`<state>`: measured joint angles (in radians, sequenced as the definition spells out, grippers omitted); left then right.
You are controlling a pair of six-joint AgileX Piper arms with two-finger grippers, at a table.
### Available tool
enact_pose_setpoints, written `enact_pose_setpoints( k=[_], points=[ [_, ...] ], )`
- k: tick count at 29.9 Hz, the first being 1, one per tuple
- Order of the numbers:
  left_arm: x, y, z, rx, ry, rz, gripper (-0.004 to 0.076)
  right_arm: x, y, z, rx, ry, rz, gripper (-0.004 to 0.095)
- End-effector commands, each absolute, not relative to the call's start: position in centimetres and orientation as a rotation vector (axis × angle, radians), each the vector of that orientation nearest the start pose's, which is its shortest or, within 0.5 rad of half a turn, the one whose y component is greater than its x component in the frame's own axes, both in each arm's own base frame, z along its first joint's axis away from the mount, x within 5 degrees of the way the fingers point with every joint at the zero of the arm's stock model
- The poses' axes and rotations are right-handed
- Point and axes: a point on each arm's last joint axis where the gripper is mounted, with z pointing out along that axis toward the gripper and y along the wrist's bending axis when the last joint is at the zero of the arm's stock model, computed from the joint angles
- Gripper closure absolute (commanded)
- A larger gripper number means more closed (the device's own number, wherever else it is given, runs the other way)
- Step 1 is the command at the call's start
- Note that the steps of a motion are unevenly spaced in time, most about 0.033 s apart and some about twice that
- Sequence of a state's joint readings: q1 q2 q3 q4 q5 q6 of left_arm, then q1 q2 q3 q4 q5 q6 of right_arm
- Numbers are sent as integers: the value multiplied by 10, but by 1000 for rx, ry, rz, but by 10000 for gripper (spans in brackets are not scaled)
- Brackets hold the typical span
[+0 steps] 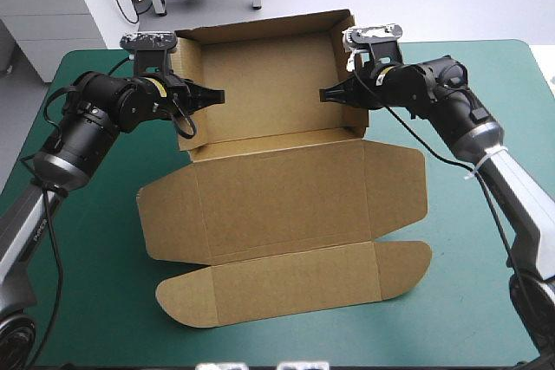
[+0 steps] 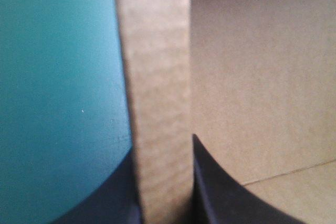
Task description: Fold the box
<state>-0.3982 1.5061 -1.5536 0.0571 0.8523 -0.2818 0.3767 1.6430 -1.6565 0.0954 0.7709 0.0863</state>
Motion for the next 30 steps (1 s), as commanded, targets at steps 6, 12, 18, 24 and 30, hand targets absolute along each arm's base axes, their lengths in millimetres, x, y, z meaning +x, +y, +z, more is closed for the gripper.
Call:
enact_pose_setpoints(
  k=[6, 12, 18, 24, 30],
  points=[
    [311, -131, 421, 185, 2155, -280, 733, 332, 142, 425, -310, 2152, 319, 922],
    [316, -142, 412, 161, 2185, -328, 732, 331, 144, 426, -292, 2143, 364, 922],
    [311, -140, 413, 205, 2213, -308, 678, 331, 144, 426, -299, 2148, 357, 922],
    [292, -131, 428, 192, 2213, -313, 418, 332, 144, 427, -290, 2136, 368, 922],
    [266, -123, 454, 199, 2140, -388, 248, 337, 137, 431, -216, 2109, 445, 922]
  ],
)
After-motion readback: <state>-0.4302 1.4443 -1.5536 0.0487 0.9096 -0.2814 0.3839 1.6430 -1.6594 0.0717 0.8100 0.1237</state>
